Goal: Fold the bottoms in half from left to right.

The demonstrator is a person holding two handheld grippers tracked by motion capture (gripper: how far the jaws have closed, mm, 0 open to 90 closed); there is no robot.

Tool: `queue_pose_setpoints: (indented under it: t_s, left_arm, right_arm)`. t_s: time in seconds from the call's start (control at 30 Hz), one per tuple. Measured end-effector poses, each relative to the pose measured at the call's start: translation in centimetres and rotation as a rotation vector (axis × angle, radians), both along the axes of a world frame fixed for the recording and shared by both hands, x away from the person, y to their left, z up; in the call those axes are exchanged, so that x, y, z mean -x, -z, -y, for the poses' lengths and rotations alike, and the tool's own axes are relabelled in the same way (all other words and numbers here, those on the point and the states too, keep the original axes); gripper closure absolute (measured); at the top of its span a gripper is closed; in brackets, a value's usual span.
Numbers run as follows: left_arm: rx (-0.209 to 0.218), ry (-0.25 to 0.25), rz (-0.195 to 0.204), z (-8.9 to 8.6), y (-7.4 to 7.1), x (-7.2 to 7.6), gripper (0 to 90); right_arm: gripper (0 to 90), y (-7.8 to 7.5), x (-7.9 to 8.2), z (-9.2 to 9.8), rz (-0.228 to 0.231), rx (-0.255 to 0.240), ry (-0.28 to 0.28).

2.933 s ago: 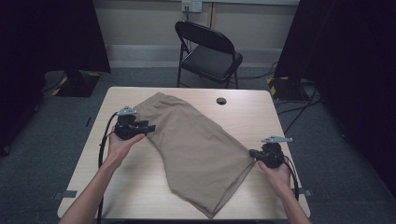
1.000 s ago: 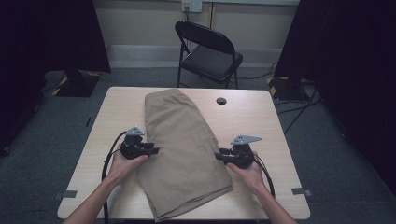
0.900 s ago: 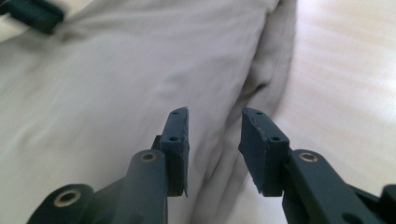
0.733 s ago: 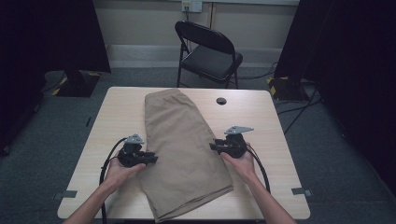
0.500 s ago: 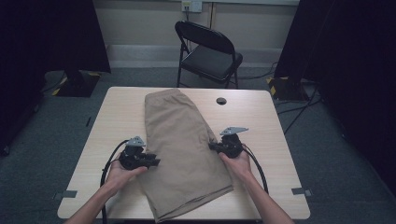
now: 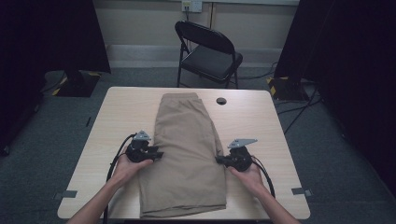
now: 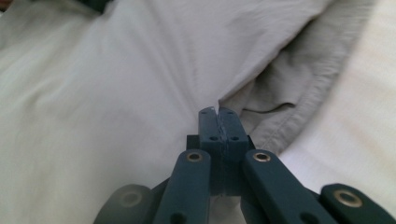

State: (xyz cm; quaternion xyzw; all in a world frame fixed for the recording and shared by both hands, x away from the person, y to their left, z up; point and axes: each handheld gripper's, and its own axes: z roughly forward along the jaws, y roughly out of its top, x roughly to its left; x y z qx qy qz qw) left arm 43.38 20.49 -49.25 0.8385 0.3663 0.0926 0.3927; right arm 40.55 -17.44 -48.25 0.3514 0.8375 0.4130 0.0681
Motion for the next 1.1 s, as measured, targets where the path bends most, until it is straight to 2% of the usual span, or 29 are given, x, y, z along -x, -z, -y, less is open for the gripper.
queue_pose_setpoints:
  t_s: [0.07,0.1,0.13,0.2,0.3,0.37,0.47,0.57,0.6,0.67,0.77,0.87,0.97,1.03,1.1]
  left_arm:
    - [-0.001,0.011,0.011,0.3,0.1,-0.2,58.2]
    - [-0.003,0.015,-0.002,0.4,0.0,-0.2,57.7]
    - [-0.023,0.03,-0.01,0.6,-0.2,-0.4,56.8]
    - [-0.04,0.033,-0.019,0.6,-0.4,-0.3,56.7]
    - [-0.057,0.045,-0.013,0.2,-0.6,0.2,63.3]
    - [-0.02,0.066,-0.03,-0.4,-1.0,0.8,65.5]
    - [-0.02,0.111,-0.064,-1.1,-0.9,1.5,67.0]
    - [-0.008,0.118,-0.079,-1.8,-0.5,1.8,66.3]
    - [-0.007,0.119,-0.081,-1.8,-0.5,1.8,65.9]
    - [-0.005,0.128,-0.078,-1.7,-0.5,1.9,63.4]
    - [-0.003,0.127,-0.078,-1.7,-0.5,2.0,61.1]
    - [0.003,0.117,-0.077,-1.6,-0.4,2.1,58.1]
    - [0.011,0.108,-0.075,-1.4,-0.4,2.0,55.1]
    - [0.023,0.094,-0.064,-1.3,-0.3,1.9,53.1]
    - [0.016,0.08,-0.047,-1.0,-0.2,1.7,50.0]
  right_arm:
    - [90.0,0.0,0.8,0.0,-0.014,0.016,-0.016]
    - [89.7,0.0,1.4,0.0,-0.022,0.021,-0.027]
    - [87.2,-0.1,1.6,-0.1,-0.022,0.028,-0.034]
    - [82.2,-0.5,1.8,-0.1,0.003,0.033,-0.036]
    - [70.4,-1.3,0.9,0.1,0.053,0.011,0.029]
    - [68.9,-1.5,0.2,0.1,0.079,-0.004,0.058]
    - [65.2,-1.8,-0.7,-0.1,0.113,-0.002,0.112]
    - [61.3,-2.4,-1.3,0.3,0.134,-0.053,0.149]
    - [60.7,-2.5,-1.4,0.3,0.127,-0.062,0.151]
    - [61.3,-2.4,-1.4,0.2,0.118,-0.059,0.121]
    - [66.4,-1.3,-1.1,-0.7,0.087,-0.034,0.064]
    - [65.2,-0.1,-0.9,-1.5,0.038,0.03,0.027]
    - [60.7,0.8,-0.8,-1.5,0.029,0.074,0.034]
    - [57.5,0.9,-0.9,-1.1,0.035,0.067,0.046]
    - [57.4,1.0,-1.2,-0.9,0.046,0.076,0.055]
